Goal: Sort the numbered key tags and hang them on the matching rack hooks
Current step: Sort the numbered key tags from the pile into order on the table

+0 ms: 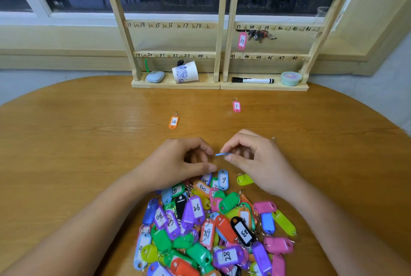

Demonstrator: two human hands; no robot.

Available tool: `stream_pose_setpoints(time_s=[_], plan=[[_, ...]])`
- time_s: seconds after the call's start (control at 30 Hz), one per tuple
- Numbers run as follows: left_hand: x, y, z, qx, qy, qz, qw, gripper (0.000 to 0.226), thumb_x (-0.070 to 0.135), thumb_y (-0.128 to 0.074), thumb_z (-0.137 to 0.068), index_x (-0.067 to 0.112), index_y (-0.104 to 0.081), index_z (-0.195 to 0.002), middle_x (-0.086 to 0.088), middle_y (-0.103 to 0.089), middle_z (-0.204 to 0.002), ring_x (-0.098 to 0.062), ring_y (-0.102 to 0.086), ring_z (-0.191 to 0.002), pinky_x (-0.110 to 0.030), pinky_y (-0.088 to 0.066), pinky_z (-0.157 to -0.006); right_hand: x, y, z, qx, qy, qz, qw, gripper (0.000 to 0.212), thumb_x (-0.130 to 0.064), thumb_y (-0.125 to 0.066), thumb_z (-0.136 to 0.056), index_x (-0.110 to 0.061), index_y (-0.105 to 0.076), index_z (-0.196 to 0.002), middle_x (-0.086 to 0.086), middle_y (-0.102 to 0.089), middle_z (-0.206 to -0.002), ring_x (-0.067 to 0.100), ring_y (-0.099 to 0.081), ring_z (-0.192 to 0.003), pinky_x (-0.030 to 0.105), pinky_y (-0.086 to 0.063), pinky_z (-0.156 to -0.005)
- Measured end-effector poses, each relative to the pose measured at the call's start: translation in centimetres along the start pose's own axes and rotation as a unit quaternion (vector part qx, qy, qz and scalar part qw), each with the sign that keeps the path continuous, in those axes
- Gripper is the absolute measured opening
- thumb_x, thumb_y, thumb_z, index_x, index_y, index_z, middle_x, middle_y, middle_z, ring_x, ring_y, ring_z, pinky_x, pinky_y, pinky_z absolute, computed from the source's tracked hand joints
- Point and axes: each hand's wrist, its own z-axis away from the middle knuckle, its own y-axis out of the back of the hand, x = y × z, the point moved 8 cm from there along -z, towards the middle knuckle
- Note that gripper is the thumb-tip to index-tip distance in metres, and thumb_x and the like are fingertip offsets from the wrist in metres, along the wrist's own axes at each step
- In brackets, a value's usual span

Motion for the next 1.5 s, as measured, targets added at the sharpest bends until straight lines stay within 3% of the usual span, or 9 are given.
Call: stream_pose_setpoints(time_s=[0.1,0.53,0.63,0.8,0.93,1.07,1.17,1.27,1.5], plan=[[0.8,-0.2,0.2,0.012,-0.004,0.097,0.995,0.033,0.037,-0.084,-0.090,0.024,-0.072,-0.118,0.000,-0.081,-0.099,-0.025,-0.077,-0.090,-0.038,-0.060,-0.086,-0.4,-0.1,0.0,0.035,0.029,-0.006,0.999,0.030,0.004,-0.078,-0.087,-0.026,-0.078,-0.091,-0.008,-0.067,-0.097,0.019,-0.064,-0.085,0.040,-0.052,-0.073],[-0.1,-0.4,-0.2,0.116,0.053,0.383,0.915,0.032,-0.005,-0.080,-0.086,0.003,-0.063,-0.112,-0.011,-0.076,-0.082,-0.013,-0.069,-0.069,-0.019,-0.053,-0.066,-1.6,0.1,0.8,0.082,0.085,-0.096,0.988,0.024,0.013,-0.068,-0.095,-0.008,-0.079,-0.098,-0.003,-0.073,-0.118,0.024,-0.071,-0.112,0.044,-0.060,-0.090],[-0.2,-0.4,-0.2,0.120,0.054,0.374,0.918,0.030,-0.007,-0.078,-0.088,0.002,-0.064,-0.112,-0.010,-0.075,-0.081,-0.013,-0.068,-0.068,-0.018,-0.053,-0.066,-1.6,0.1,0.8,0.077,0.065,-0.110,0.989,0.028,0.010,-0.065,-0.099,-0.012,-0.079,-0.108,-0.005,-0.071,-0.124,0.023,-0.069,-0.120,0.038,-0.059,-0.095],[-0.4,-0.3,-0.3,0.126,0.047,0.353,0.926,0.030,-0.004,-0.080,-0.087,0.001,-0.065,-0.113,-0.010,-0.076,-0.083,-0.015,-0.069,-0.074,-0.021,-0.056,-0.073,0.0,-0.3,0.5,0.084,-0.036,-0.163,0.982,0.026,-0.006,-0.074,-0.098,-0.025,-0.073,-0.116,-0.002,-0.075,-0.099,0.014,-0.073,-0.090,0.048,-0.060,-0.083],[-0.4,-0.2,-0.3,0.116,0.029,0.332,0.936,0.035,0.006,-0.083,-0.085,0.000,-0.064,-0.114,-0.014,-0.077,-0.087,-0.022,-0.071,-0.083,-0.030,-0.057,-0.081,0.5,-0.6,0.4,0.066,-0.061,-0.171,0.981,0.023,-0.005,-0.080,-0.093,-0.023,-0.076,-0.107,0.002,-0.076,-0.089,0.021,-0.073,-0.084,0.045,-0.061,-0.082],[-0.6,0.4,-0.3,0.118,0.020,0.297,0.947,0.031,0.012,-0.085,-0.087,0.006,-0.067,-0.112,-0.016,-0.076,-0.088,-0.026,-0.063,-0.081,-0.032,-0.052,-0.076,0.8,-0.1,0.1,0.058,-0.069,-0.150,0.985,0.023,-0.004,-0.081,-0.091,-0.023,-0.077,-0.103,0.003,-0.075,-0.086,0.013,-0.069,-0.080,0.029,-0.057,-0.075],[-1.8,2.6,-0.4,0.177,0.016,0.230,0.957,0.014,0.009,-0.080,-0.095,0.013,-0.070,-0.104,-0.014,-0.071,-0.082,-0.026,-0.060,-0.077,-0.035,-0.050,-0.075,1.2,1.8,-0.4,0.095,-0.083,-0.147,0.981,0.022,0.001,-0.080,-0.089,-0.017,-0.077,-0.101,0.008,-0.076,-0.087,0.009,-0.067,-0.078,0.023,-0.055,-0.074],[-3.1,5.2,-0.1,0.250,0.023,0.099,0.963,0.012,0.014,-0.078,-0.097,0.024,-0.071,-0.097,0.000,-0.075,-0.083,-0.016,-0.063,-0.074,-0.026,-0.050,-0.071,2.1,4.1,-1.0,0.129,-0.108,-0.126,0.978,0.021,0.001,-0.081,-0.089,-0.017,-0.078,-0.099,0.004,-0.077,-0.087,0.006,-0.069,-0.077,0.021,-0.056,-0.074],[-3.9,7.3,0.2,0.295,0.046,-0.045,0.953,0.008,0.024,-0.077,-0.097,0.029,-0.071,-0.097,0.010,-0.074,-0.083,-0.013,-0.065,-0.067,-0.017,-0.047,-0.066,4.8,8.4,-2.6,0.159,-0.184,-0.041,0.969,0.016,-0.009,-0.081,-0.089,-0.024,-0.078,-0.096,-0.004,-0.078,-0.080,0.009,-0.070,-0.074,0.036,-0.054,-0.078]])
